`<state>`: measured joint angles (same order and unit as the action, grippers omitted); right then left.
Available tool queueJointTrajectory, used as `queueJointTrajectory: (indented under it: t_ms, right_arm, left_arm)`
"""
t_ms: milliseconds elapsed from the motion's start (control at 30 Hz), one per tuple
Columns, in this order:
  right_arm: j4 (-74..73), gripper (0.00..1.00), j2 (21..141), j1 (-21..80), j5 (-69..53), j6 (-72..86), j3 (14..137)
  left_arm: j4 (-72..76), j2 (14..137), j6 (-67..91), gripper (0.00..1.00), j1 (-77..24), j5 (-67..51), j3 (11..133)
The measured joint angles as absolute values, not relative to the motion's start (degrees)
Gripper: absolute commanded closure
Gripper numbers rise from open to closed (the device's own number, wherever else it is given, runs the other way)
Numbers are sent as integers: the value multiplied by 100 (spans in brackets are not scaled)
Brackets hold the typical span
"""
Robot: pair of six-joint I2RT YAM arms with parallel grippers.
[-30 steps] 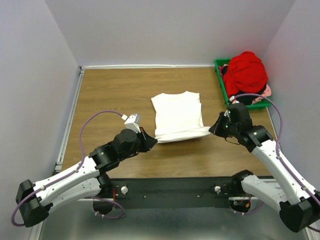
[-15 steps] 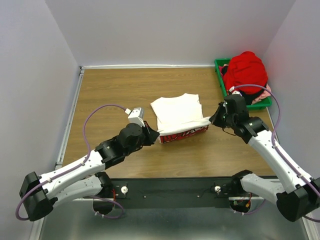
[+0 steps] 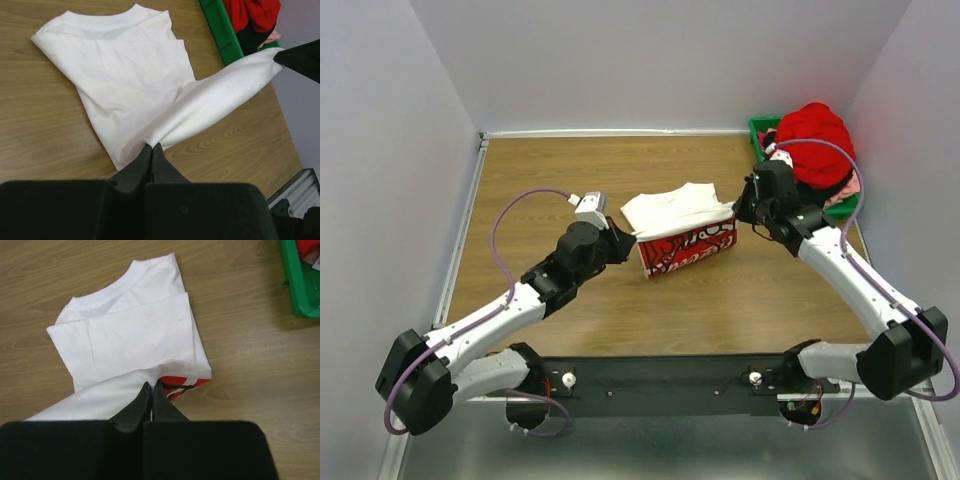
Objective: Fold and stack the t-shirts
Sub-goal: Fold the tshirt
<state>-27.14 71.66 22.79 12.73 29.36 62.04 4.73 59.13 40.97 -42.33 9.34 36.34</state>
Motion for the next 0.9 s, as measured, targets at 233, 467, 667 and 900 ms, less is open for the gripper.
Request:
queueJointTrajectory:
  t_ms: [233,467,667,900]
  right_arm:
    - [-2408,100,8031,2281,1535,2661,6810]
    - [-2139,100,9074,2281,1739,2364,7520]
    - [-2027,100,9907,2252,1844,2137,8221]
    - [-1911,100,10683,2147,1907,1975,8816]
  left_arm:
    - [952,6659,3675,100,-3721,373,3830]
    - [1468,7474,3406,100,-3105,-139,4095]
    - [1758,8300,3144,100,-2692,-604,4499]
    - [2097,9347,2928,100,-2364,-1037,5046]
